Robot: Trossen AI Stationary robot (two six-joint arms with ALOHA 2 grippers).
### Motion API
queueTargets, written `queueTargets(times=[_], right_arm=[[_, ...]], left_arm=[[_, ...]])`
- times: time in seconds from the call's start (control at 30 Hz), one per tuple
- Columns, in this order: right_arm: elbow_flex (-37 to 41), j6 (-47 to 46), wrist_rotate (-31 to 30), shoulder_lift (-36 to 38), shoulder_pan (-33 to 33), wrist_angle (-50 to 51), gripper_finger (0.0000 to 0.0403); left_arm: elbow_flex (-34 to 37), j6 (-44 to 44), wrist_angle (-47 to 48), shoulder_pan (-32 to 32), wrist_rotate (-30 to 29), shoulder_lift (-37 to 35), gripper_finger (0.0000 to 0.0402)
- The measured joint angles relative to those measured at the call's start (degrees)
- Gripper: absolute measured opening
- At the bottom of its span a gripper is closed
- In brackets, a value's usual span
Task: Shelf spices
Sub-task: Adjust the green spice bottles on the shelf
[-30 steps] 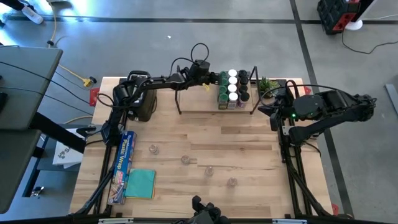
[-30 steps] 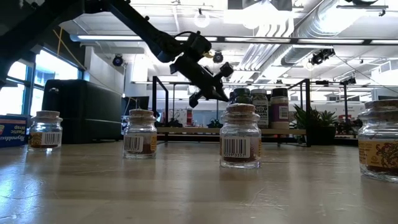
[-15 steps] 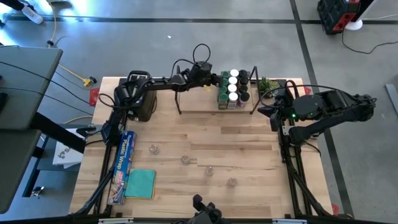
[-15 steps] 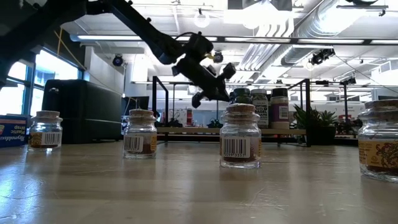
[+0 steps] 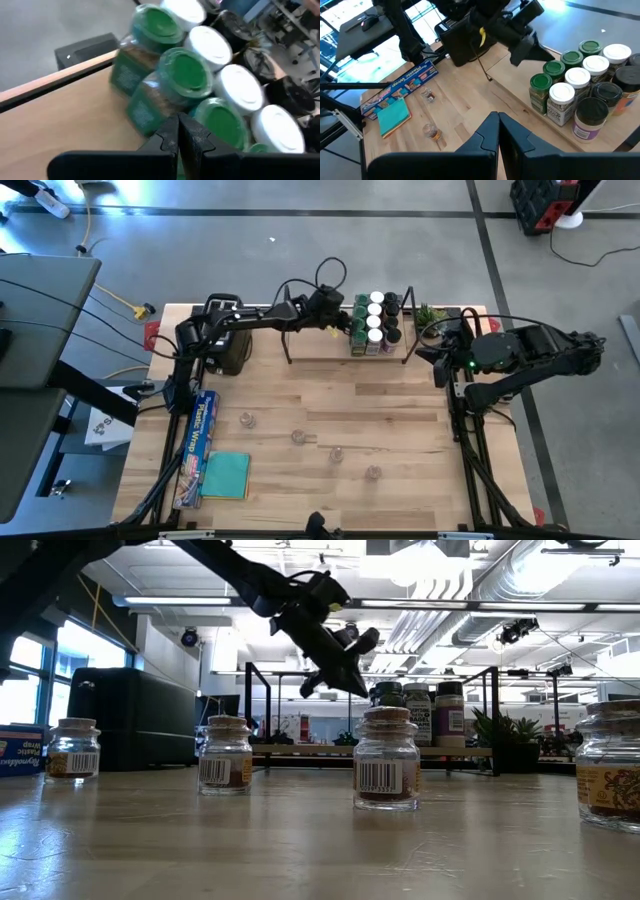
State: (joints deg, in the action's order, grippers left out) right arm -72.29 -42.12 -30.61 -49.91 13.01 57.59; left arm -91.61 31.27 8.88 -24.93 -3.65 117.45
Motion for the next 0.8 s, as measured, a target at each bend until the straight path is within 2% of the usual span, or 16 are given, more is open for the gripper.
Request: queueTargets(times=[0.2, 0.43, 0.67, 0.8], right_arm=[[0.0, 0.0, -0.1, 0.0, 0.0, 0.0, 0.0004], [0.0, 0.0, 0.3, 0.0, 0.0, 0.0, 0.0004], [0.0, -0.1, 1.1, 0.0, 0.0, 0.0, 0.0004], [0.0, 0.0, 1.1, 0.0, 0.0, 0.0, 0.0004]], left_arm=[[0.0, 1.2, -1.9, 1.4, -3.0, 0.2, 0.0000], [0.0, 1.1, -2.2, 0.9, -3.0, 0.2, 0.0000], [0.0, 4.4, 3.1, 1.0, -2.7, -0.1, 0.0000], [0.0, 4.6, 3.1, 2.3, -2.4, -0.1, 0.0000]])
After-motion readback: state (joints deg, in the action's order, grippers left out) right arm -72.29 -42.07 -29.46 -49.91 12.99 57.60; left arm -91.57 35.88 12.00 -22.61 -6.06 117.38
